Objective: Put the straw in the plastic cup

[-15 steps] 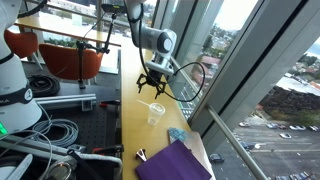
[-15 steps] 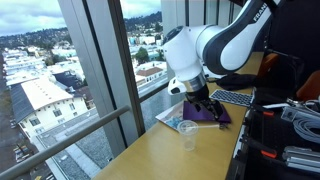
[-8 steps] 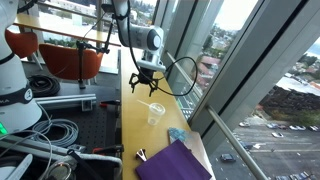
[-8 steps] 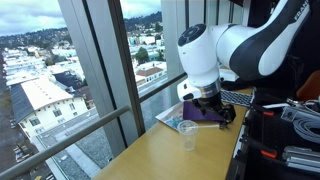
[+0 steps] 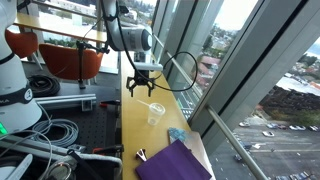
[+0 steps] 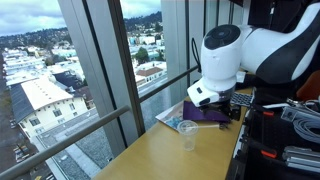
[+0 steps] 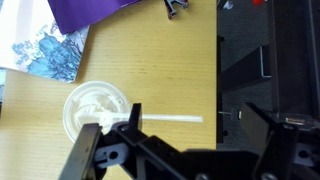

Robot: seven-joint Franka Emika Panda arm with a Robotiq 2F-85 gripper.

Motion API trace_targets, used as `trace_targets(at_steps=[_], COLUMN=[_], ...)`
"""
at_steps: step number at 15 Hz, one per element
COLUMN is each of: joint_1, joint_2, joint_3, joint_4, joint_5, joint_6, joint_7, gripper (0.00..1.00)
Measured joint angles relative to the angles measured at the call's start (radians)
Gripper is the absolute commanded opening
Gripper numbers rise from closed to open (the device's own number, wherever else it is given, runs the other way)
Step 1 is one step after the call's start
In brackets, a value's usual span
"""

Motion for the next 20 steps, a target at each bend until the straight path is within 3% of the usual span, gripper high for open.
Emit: trace_targets(at_steps=[6,20], joint_1=[0.0,0.0], joint_2=[0.038,0.106], joint_3=[-0.002,-0.003], joint_4=[-0.012,0.046], joint_5=[-0.169,-0.328], joint_6=[0.077,0.081], joint_7=[0.072,0.212], gripper=[1.0,1.0])
